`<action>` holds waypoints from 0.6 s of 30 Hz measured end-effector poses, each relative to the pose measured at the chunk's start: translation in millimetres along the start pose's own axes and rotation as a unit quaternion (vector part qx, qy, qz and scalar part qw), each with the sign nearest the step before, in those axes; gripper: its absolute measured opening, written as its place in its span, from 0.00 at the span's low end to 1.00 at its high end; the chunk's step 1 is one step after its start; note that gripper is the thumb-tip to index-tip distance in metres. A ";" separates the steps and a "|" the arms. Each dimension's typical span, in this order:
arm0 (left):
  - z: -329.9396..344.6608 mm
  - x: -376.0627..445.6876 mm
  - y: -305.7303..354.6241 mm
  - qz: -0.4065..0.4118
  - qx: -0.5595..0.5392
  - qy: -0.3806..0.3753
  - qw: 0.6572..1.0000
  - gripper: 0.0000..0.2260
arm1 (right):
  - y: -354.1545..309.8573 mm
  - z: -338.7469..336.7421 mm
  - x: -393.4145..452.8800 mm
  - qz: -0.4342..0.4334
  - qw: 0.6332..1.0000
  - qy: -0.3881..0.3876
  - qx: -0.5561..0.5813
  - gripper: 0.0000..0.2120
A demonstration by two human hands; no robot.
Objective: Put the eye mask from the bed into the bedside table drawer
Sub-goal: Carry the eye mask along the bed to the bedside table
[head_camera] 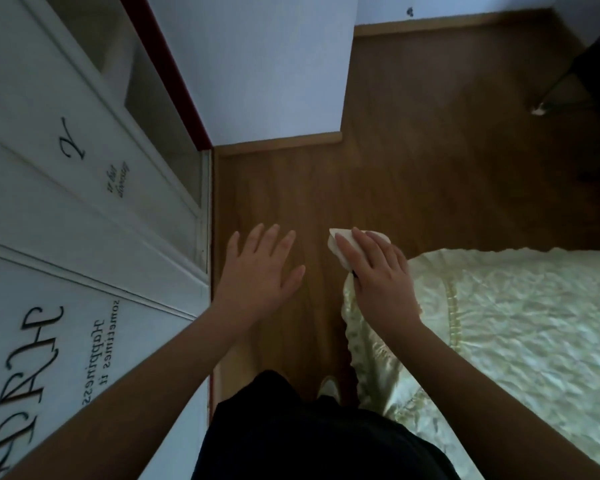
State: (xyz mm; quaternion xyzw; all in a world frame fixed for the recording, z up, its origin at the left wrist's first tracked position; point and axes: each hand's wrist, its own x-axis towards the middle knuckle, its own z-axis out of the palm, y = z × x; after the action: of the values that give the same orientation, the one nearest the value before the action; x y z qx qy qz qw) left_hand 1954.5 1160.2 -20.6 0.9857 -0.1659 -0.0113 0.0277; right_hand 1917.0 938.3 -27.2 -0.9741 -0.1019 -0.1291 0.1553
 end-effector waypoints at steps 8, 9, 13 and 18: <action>7.0 78.7 -55.6 0.006 -0.025 -0.020 0.999 0.28 | 13.4 38.6 84.7 0.015 1.000 -0.024 0.004 0.24; 7.7 93.4 -65.2 0.015 -0.030 -0.018 0.999 0.28 | 14.0 44.1 97.3 0.016 0.999 -0.028 0.000 0.24; 0.5 151.5 -96.7 0.038 -0.030 -0.009 0.999 0.28 | 15.0 56.9 151.9 0.031 0.998 -0.050 -0.009 0.24; -10.0 220.9 -121.6 0.084 -0.013 -0.018 0.996 0.30 | 16.3 60.7 216.2 0.059 0.997 -0.043 -0.015 0.26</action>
State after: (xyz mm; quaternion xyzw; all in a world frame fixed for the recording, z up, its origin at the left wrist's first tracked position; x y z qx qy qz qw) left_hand 2203.2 1203.1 -20.6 0.9675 -0.2484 -0.0286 0.0382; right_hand 2138.7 977.3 -26.3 -0.9852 -0.0491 -0.0789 0.1439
